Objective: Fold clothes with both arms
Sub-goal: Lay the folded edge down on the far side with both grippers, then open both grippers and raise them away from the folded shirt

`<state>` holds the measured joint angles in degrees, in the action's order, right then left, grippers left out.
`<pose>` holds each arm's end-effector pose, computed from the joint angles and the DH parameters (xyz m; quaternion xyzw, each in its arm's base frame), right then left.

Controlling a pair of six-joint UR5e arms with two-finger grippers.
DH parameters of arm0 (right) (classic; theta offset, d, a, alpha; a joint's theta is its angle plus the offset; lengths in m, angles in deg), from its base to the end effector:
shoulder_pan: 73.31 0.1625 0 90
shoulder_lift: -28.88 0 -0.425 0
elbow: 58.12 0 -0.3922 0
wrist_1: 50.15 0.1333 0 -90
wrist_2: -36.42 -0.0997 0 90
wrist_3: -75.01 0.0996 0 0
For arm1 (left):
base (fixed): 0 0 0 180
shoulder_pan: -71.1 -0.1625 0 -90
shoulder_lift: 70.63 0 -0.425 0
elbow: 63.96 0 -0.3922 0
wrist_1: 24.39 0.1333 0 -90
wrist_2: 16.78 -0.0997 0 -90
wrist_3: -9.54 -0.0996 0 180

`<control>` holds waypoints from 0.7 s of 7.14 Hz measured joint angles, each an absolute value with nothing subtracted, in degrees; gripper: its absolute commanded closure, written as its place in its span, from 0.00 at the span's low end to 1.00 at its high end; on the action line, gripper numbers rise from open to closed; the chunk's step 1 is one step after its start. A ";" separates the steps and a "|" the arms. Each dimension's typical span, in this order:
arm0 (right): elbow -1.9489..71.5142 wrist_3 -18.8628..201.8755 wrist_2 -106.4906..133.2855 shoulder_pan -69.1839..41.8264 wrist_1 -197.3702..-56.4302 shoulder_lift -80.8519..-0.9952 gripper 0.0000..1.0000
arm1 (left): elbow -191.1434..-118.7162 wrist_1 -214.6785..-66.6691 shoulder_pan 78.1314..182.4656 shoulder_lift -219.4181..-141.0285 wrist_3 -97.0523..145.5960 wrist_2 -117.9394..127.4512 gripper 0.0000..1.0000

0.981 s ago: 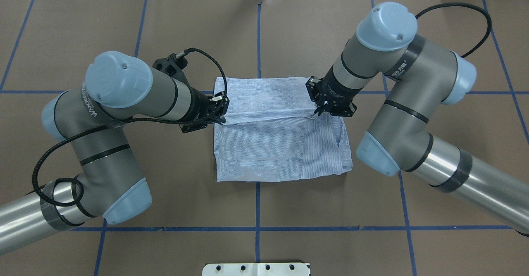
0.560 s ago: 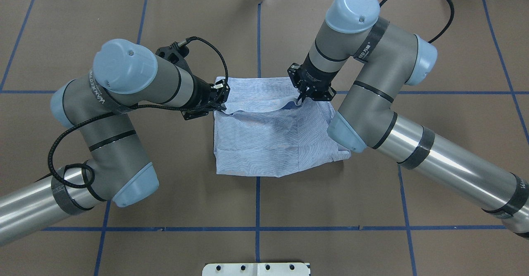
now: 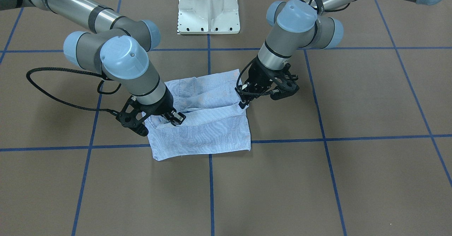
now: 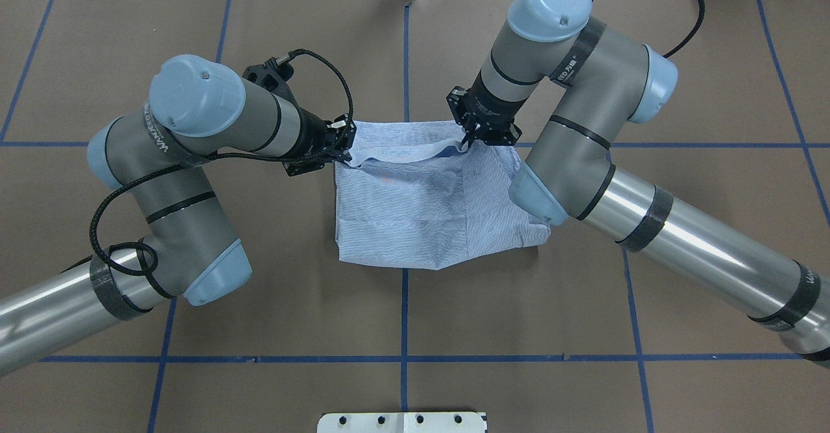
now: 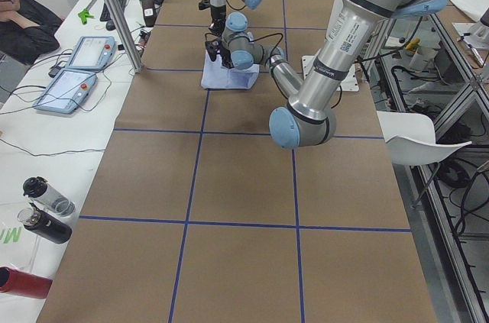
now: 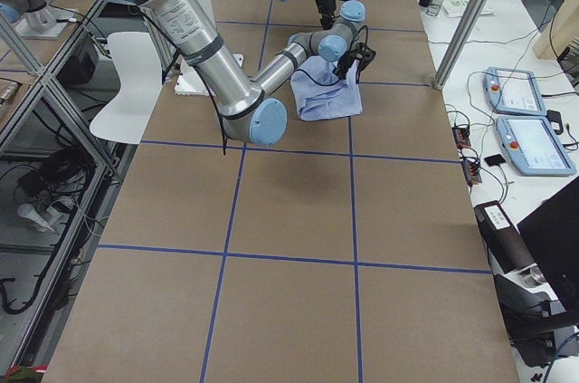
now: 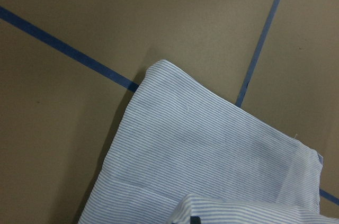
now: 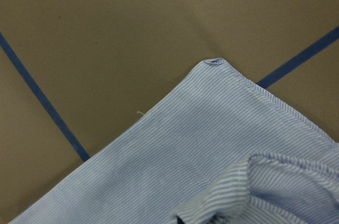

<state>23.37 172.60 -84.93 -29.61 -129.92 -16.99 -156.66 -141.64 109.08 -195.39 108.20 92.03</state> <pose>-0.4825 -0.5738 0.2268 -0.1204 -0.4337 0.2889 0.8450 0.4749 -0.4991 0.2233 0.0001 0.5457 -0.2496 0.7999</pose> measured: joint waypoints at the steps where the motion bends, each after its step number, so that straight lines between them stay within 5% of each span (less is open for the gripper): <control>1: 20.57 172.58 -84.72 -29.27 -127.75 -16.09 1.00 | -154.51 -142.67 109.64 -196.09 107.62 92.03 1.00; 5: 13.76 172.49 -83.82 -28.93 -123.11 -14.25 1.00 | -146.21 -149.55 110.28 -198.24 107.28 91.79 1.00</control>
